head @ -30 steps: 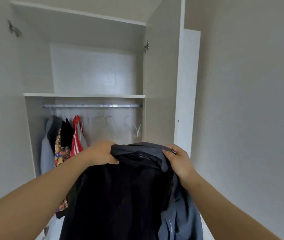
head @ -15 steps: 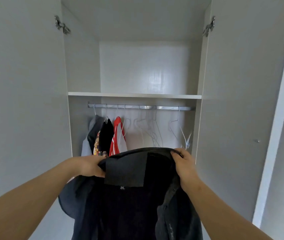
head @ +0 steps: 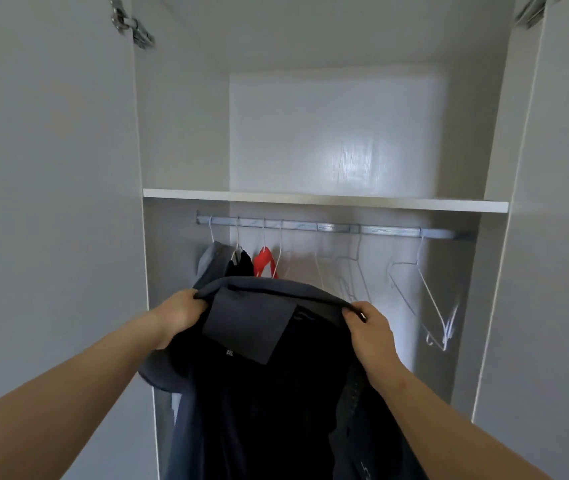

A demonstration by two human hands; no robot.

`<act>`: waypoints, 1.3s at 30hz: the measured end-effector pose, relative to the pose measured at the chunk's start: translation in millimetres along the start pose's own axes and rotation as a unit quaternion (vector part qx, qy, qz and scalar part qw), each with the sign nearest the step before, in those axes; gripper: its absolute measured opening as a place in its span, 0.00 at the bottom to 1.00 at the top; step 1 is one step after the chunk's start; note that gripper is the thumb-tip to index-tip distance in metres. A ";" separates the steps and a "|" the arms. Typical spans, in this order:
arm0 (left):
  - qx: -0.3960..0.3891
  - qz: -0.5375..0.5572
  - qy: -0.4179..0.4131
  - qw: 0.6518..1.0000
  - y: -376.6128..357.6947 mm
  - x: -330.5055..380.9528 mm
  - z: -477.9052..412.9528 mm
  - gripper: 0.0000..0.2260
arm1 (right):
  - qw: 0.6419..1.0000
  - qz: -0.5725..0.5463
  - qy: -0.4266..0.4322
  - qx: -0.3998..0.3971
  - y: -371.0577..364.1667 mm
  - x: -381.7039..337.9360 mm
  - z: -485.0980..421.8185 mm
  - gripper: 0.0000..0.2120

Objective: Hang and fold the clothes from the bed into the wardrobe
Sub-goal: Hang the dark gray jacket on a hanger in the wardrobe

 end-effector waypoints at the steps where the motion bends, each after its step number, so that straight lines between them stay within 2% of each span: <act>1: -0.014 0.075 0.033 0.997 -2.0 2.1 -6.1 0.10 | 1.000 0.004 0.001 0.002 -4.8 1.4 -6.1 0.06; 3: -0.043 0.169 0.098 0.980 -3.2 3.5 -24.4 0.09 | 1.000 0.016 -0.003 0.011 -22.6 7.3 -24.6 0.07; 5: -0.071 0.224 0.127 0.964 -5.1 8.9 -43.5 0.11 | 0.999 0.052 -0.014 -0.004 -37.6 10.4 -41.3 0.07; 8: -0.093 0.297 0.128 0.942 -12.3 14.0 -82.1 0.16 | 0.989 0.117 -0.032 -0.085 -70.0 16.5 -68.9 0.08; 11: -0.111 0.351 0.123 0.922 -29.2 15.6 -112.0 0.12 | 0.978 0.147 -0.051 -0.139 -93.7 22.9 -83.8 0.09; 15: -0.145 0.386 0.131 0.901 -56.8 9.0 -147.7 0.11 | 0.978 0.174 -0.064 -0.100 -109.2 35.4 -106.3 0.11; 17: -0.152 0.379 0.138 0.902 -63.4 4.1 -160.8 0.10 | 0.979 0.182 -0.065 -0.065 -110.3 40.3 -120.0 0.12; 20: -0.164 0.316 0.141 0.924 -68.7 -3.3 -181.2 0.09 | 0.985 0.151 -0.065 -0.052 -120.1 42.8 -144.3 0.12; 23: -0.172 0.246 0.159 0.940 -66.8 -10.5 -189.3 0.08 | 0.988 0.099 -0.074 -0.095 -144.2 40.8 -163.9 0.13; 27: -0.149 0.219 0.184 0.947 -49.0 -26.0 -203.6 0.12 | 0.981 0.061 -0.095 -0.160 -185.4 41.5 -190.5 0.16; 30: -0.092 0.250 0.205 0.942 -28.6 -42.7 -211.5 0.15 | 0.968 0.020 -0.133 -0.213 -220.8 44.5 -203.7 0.20; 33: -0.045 0.319 0.221 0.920 -12.8 -51.9 -217.1 0.18 | 0.950 -0.059 -0.194 -0.237 -250.8 46.7 -207.9 0.22; 35: -0.036 0.350 0.228 0.908 -7.4 -54.3 -218.7 0.18 | 0.936 -0.095 -0.218 -0.259 -270.3 46.1 -207.6 0.24; 39: -0.058 0.338 0.231 0.910 -2.5 -55.9 -210.1 0.17 | 0.920 -0.144 -0.226 -0.286 -298.1 35.0 -208.7 0.26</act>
Point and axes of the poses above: each hand's wrist, its own z-axis away from the middle knuckle, its own y-axis out of the back of the hand, x = y × z, the point moved 4 cm from there along -z, towards the middle knuckle, and after that the axes turned 11 degrees about z, right-handed, at the moved point
